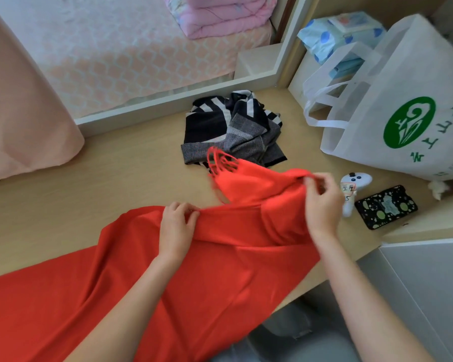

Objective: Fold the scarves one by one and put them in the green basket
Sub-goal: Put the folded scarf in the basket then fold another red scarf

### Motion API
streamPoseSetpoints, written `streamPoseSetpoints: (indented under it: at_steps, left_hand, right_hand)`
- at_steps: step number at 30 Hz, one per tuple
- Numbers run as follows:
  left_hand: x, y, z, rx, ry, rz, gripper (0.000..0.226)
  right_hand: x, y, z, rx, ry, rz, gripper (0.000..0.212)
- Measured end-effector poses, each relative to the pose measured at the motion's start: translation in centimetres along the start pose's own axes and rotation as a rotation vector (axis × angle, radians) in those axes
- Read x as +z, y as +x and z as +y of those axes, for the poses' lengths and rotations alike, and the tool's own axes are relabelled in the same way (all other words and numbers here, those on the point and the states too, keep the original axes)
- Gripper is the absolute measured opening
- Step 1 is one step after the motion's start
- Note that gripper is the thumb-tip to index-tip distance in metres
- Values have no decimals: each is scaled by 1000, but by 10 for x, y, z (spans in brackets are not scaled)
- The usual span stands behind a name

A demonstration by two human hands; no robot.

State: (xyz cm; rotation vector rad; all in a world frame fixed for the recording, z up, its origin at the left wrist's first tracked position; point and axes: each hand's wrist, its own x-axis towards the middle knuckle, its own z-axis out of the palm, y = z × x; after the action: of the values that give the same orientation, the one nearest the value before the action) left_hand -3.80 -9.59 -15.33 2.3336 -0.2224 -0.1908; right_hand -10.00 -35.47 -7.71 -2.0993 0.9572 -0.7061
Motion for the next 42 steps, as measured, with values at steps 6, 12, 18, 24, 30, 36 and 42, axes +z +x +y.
streamPoseSetpoints:
  at_steps: [6,12,18,24,30,36,42]
  left_hand:
    - [-6,17,14,-157,-154,45,12]
    - [-6,27,31,-293,-278,113,16]
    - [0,34,34,-378,-188,-53,24]
    - [28,34,59,163,268,-119,44]
    - [68,46,69,277,314,-241,32]
    - [62,59,77,26,-28,-32,7]
    - [64,58,97,178,-162,-223,34]
  right_hand:
    - [-35,29,47,246,-78,7,37]
    - [-29,-70,73,114,-224,-147,45]
    - [-27,-144,99,236,-302,-89,48]
    - [-26,-101,95,487,-241,57,58]
    - [-22,-84,90,486,-37,-52,17]
    - [-70,-88,118,587,111,250,12]
    - [-85,-113,130,497,-117,191,42]
